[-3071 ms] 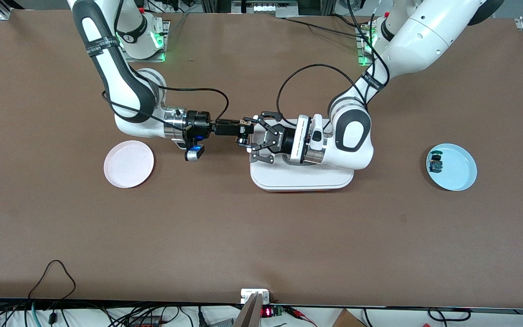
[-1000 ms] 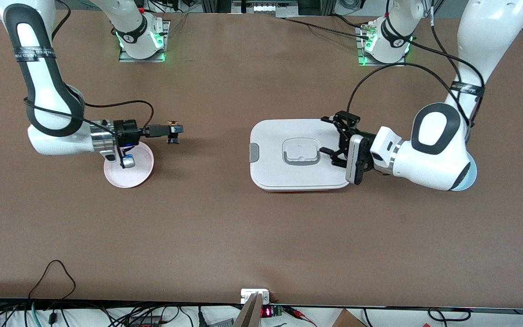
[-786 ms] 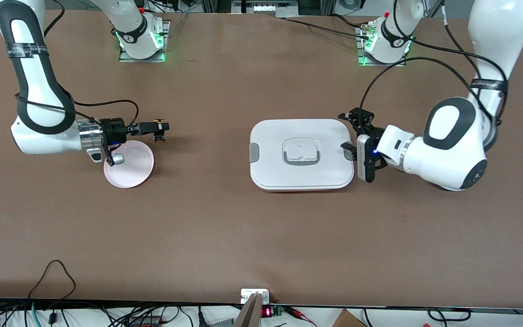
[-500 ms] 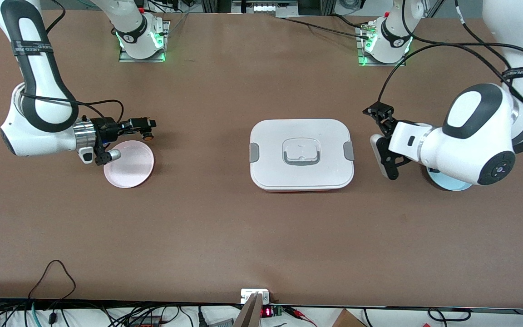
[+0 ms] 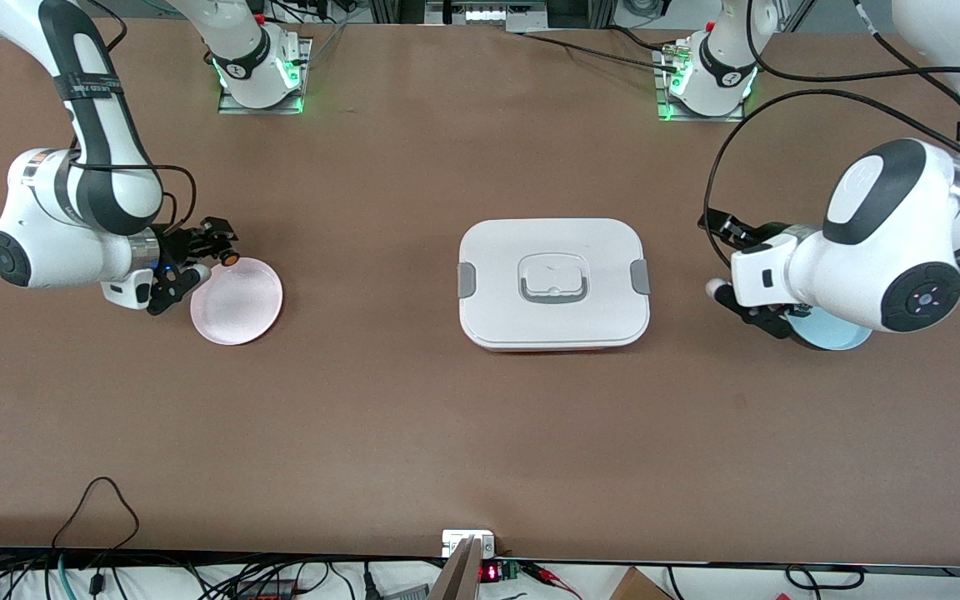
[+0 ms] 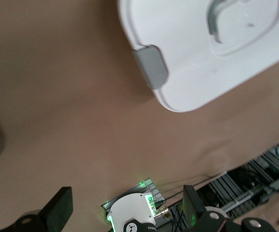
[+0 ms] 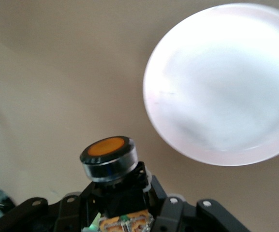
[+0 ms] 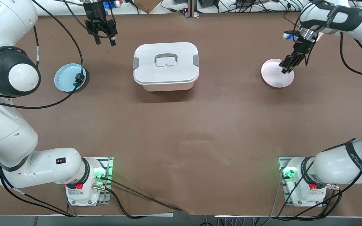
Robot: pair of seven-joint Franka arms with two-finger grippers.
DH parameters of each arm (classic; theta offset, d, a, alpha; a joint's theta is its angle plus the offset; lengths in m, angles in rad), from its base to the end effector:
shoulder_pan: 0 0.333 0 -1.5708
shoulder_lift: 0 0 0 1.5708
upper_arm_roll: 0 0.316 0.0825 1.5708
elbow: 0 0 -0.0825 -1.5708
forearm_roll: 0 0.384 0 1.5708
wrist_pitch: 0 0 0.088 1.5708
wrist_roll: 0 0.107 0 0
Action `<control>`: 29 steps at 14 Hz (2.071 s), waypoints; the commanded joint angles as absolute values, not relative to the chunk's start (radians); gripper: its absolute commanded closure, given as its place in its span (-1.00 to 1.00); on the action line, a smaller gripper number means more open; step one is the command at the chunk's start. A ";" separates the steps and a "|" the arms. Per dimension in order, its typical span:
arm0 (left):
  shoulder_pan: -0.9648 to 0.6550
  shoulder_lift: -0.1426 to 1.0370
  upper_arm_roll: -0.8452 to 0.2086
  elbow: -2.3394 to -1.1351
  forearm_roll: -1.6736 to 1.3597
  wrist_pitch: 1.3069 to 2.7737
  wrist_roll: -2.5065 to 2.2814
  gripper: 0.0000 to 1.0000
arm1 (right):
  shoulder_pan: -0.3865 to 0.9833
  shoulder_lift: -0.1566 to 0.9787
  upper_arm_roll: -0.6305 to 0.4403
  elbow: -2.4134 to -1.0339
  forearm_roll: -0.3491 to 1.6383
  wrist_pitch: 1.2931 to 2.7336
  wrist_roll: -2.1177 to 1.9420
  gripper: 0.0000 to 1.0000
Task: Transfer orange switch to right arm and place
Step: 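Carry the switch with the right gripper over the white plate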
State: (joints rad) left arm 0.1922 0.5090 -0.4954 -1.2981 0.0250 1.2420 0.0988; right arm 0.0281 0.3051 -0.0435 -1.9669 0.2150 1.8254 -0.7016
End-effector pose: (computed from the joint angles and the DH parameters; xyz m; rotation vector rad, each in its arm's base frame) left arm 0.6185 -0.1247 0.4508 2.8174 -0.5814 -0.7729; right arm 0.5548 0.0094 0.2918 -2.6579 -0.7984 0.4991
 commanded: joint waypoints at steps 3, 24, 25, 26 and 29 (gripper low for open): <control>0.078 0.496 -0.496 -1.204 0.308 1.138 -0.148 -1.00 | 0.026 0.301 -0.026 -1.977 0.111 1.983 -0.857 0.97; -0.003 0.005 -0.048 -1.661 0.077 1.634 0.032 -1.00 | 0.074 0.383 -0.006 -2.195 -0.078 2.600 -1.241 0.96; -0.003 0.005 -0.048 -1.661 0.071 1.626 0.014 -1.00 | 0.074 0.385 -0.006 -2.195 -0.098 2.609 -1.247 0.96; -0.003 0.005 -0.048 -1.661 0.071 1.623 -0.001 -1.00 | 0.072 0.388 -0.006 -2.197 -0.107 2.614 -1.249 0.96; -0.003 0.005 -0.048 -1.655 0.069 1.606 -0.008 -1.00 | 0.072 0.391 -0.006 -2.206 -0.110 2.622 -1.249 0.97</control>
State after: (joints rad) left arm -0.0026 0.0310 -0.0432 -1.6411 0.0580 1.6229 0.0082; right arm 0.0759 0.3933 -0.0075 -2.1883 -0.0939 2.5938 -1.2336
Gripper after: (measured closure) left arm 0.000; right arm 0.581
